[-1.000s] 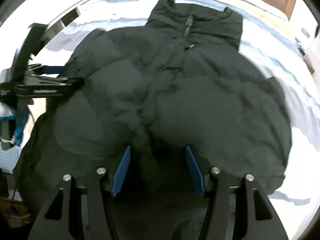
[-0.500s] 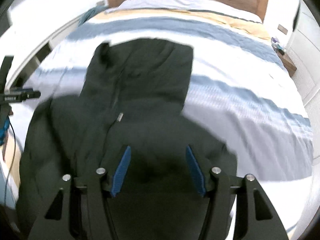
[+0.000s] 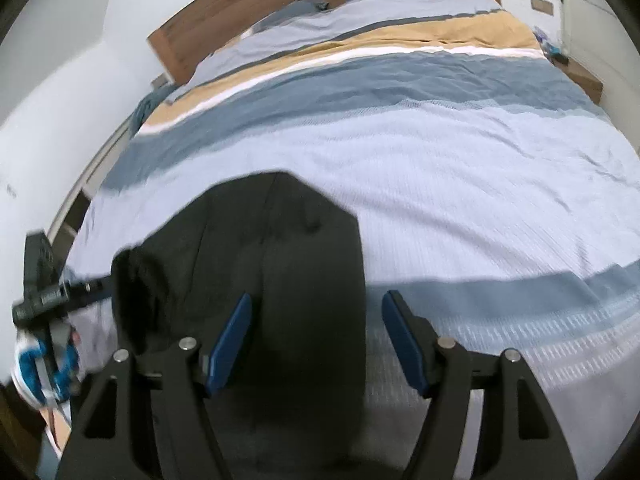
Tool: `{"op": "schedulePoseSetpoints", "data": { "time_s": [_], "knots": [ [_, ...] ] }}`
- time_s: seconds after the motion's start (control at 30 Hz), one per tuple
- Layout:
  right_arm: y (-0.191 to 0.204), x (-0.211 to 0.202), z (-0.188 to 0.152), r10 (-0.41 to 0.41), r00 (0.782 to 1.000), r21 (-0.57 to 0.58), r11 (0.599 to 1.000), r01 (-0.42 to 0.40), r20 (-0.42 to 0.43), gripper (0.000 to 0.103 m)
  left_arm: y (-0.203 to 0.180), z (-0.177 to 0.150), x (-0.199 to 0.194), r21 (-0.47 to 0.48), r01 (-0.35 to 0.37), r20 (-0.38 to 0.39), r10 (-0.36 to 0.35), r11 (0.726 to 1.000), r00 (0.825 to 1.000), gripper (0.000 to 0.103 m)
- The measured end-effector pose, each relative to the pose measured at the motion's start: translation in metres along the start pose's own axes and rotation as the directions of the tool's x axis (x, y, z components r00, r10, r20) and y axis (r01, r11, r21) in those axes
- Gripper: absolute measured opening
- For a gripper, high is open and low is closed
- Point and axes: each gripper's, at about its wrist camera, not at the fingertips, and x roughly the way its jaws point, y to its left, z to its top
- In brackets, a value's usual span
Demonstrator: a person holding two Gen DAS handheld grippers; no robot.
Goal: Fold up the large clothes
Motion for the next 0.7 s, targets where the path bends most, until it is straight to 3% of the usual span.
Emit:
{"op": "schedulePoseSetpoints", "data": {
  "time_s": [0.13,0.27,0.3,0.37,0.4,0.43,0.47,0.53,0.7],
  "knots": [
    [-0.010,0.025,0.020,0.024,0.999,0.069,0.997,-0.026,0.022,0.067,0.003,0.009,0.022,-0.081,0.031,0.006,-0.030,0.996,1.000,0.099],
    [-0.013,0.051,0.029,0.039,0.999,0.094,0.995,-0.037,-0.014,0.067,0.003,0.011,0.044,-0.128,0.034,-0.027,-0.038,0.991,0.999,0.099],
    [-0.013,0.058,0.030,0.037,0.999,0.101,0.994,-0.034,-0.036,0.067,0.002,0.009,0.048,-0.136,0.038,-0.035,-0.043,0.990,0.998,0.095],
    [-0.013,0.068,0.029,0.040,0.996,0.119,0.992,-0.030,-0.080,0.066,-0.001,0.007,0.053,-0.146,0.065,-0.058,-0.074,0.987,0.996,0.062],
    [-0.012,0.069,0.028,0.041,0.995,0.122,0.992,-0.031,-0.086,0.061,-0.005,0.005,0.056,-0.140,0.070,-0.085,-0.083,0.988,0.993,0.035],
    [-0.009,0.069,0.027,0.044,0.995,0.120,0.992,-0.033,-0.089,0.040,-0.012,0.004,0.055,-0.116,0.054,-0.098,-0.065,0.992,0.993,0.022],
    [-0.007,0.070,0.027,0.037,0.993,0.113,0.993,-0.025,-0.108,0.025,-0.015,0.005,0.052,-0.089,0.038,-0.095,-0.046,0.995,0.994,0.020],
    [-0.002,0.065,0.028,0.010,0.992,0.096,0.995,0.002,-0.129,0.016,-0.027,0.003,0.039,-0.044,0.026,-0.081,-0.030,0.999,0.996,0.014],
    [0.020,0.021,0.027,0.005,0.993,0.039,0.999,-0.001,-0.120,0.013,-0.046,-0.010,-0.008,-0.006,0.050,-0.039,-0.050,0.999,0.998,0.012]
  ]
}}
